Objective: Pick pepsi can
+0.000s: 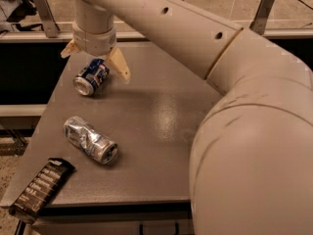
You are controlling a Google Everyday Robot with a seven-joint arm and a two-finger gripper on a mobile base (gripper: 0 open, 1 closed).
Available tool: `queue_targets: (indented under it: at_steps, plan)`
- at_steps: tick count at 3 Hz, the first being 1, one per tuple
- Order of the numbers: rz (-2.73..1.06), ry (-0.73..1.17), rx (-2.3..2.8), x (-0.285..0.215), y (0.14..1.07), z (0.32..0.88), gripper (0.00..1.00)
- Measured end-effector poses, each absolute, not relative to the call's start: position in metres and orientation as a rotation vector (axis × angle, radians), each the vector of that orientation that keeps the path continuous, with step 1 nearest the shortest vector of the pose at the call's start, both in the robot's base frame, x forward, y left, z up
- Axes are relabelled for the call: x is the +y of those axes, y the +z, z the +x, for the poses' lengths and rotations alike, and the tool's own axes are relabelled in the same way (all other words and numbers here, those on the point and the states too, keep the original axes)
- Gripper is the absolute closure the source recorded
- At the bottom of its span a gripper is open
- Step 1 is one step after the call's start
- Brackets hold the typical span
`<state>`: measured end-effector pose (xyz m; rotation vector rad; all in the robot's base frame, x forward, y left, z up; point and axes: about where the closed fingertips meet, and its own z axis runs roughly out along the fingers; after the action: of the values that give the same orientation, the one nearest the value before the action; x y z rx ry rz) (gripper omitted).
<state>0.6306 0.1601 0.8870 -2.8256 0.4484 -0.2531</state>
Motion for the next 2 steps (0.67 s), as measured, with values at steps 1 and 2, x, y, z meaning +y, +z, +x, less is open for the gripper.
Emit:
queue_targets:
  at_steps: [1, 2]
  plan:
    - [-2.876, -0.279, 0.38, 0.179, 0.861, 0.637, 0.0]
    - [-2.924, -0.282, 0.358, 0.189, 0.84, 0.646, 0.18]
